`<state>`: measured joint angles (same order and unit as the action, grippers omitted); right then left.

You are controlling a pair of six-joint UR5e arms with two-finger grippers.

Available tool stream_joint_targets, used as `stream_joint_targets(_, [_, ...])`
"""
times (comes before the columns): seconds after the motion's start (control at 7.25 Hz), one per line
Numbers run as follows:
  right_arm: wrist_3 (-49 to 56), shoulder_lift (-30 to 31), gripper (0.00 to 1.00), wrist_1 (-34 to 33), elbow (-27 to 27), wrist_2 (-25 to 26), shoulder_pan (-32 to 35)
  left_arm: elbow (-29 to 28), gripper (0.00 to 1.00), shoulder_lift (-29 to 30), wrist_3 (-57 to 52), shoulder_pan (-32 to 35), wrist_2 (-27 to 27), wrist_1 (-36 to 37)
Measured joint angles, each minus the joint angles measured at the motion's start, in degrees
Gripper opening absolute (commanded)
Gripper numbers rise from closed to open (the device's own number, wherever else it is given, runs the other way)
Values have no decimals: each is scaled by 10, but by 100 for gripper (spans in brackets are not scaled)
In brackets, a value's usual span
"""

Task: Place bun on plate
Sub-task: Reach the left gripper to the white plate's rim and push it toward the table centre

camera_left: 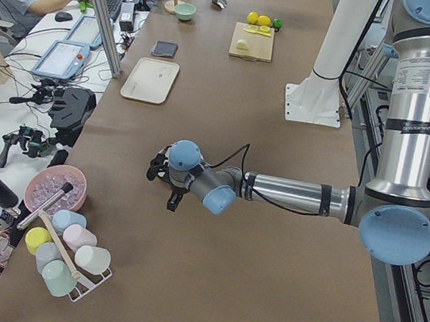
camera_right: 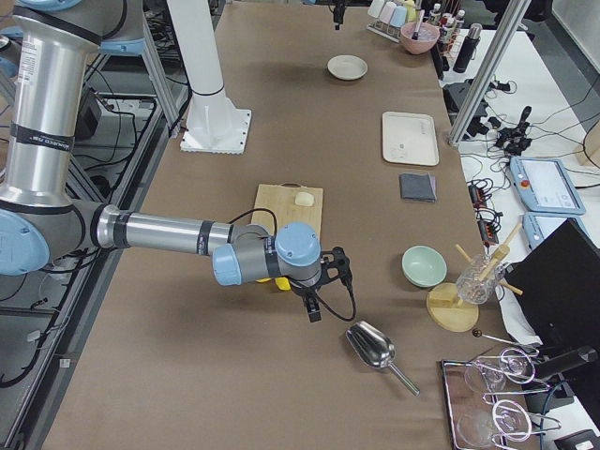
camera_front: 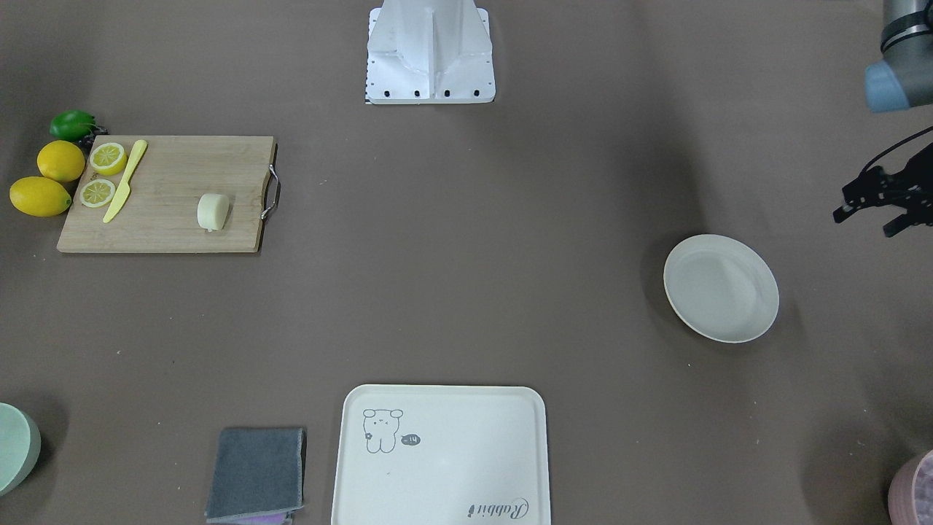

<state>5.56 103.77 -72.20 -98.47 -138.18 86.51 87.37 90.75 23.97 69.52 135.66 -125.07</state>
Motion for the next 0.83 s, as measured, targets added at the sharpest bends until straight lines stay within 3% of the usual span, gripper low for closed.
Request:
stream_joint_targets(0.41, [-3,0,100,-3,4,-21,-1,-86,83,81,16,-58,-29,-18])
stream_joint_targets(0.83, [-3,0,100,-4,6,-31,-2,-104,37,90,41,-77,-29,-29])
